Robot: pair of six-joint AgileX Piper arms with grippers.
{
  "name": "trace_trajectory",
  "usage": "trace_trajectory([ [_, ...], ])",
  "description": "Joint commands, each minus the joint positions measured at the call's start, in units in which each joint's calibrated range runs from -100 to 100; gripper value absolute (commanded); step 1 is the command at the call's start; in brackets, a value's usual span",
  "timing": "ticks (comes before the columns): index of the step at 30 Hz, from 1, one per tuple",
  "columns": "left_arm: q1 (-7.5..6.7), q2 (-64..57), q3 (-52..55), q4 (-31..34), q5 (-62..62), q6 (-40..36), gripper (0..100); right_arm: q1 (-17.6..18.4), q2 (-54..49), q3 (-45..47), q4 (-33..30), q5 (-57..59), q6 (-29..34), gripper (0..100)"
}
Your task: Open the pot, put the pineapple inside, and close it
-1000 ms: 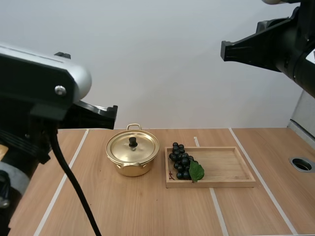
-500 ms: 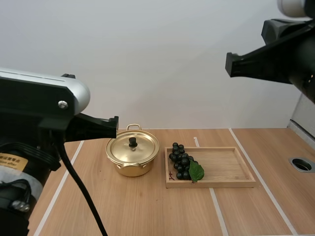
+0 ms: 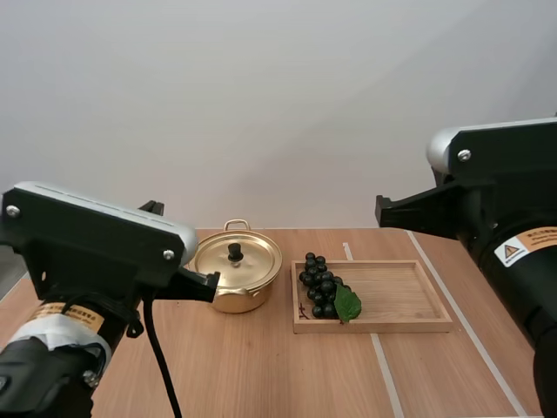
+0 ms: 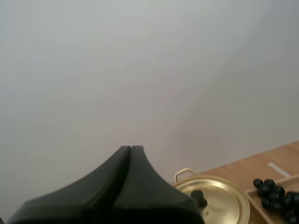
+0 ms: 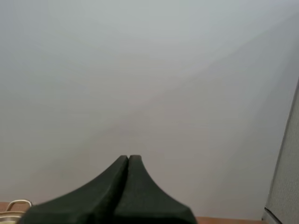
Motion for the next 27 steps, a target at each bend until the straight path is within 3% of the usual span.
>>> trace_trajectory([
  [1, -0.47, -0.24, 3.06, 0.55, -0.68, -0.56, 0, -0.11, -1.37, 0.97, 0.50, 3.67, -0.41, 0],
  [12, -0.56, -0.24, 12.35, -1.33, -0.68, -0.91, 0, 1.98, -5.66, 12.56, -5.48, 2.55, -0.41, 0],
  [21, -0.56, -0.24, 13.11, -2.85, 0.22, -2.03, 0, 1.25, -5.66, 15.51, -5.14, 2.25, -0.41, 0],
  [27, -0.56, -0.24, 14.43, -2.88, 0.61, -3.96, 0, 1.07, -5.66, 15.51, -3.31, 16.46, -0.12, 0],
])
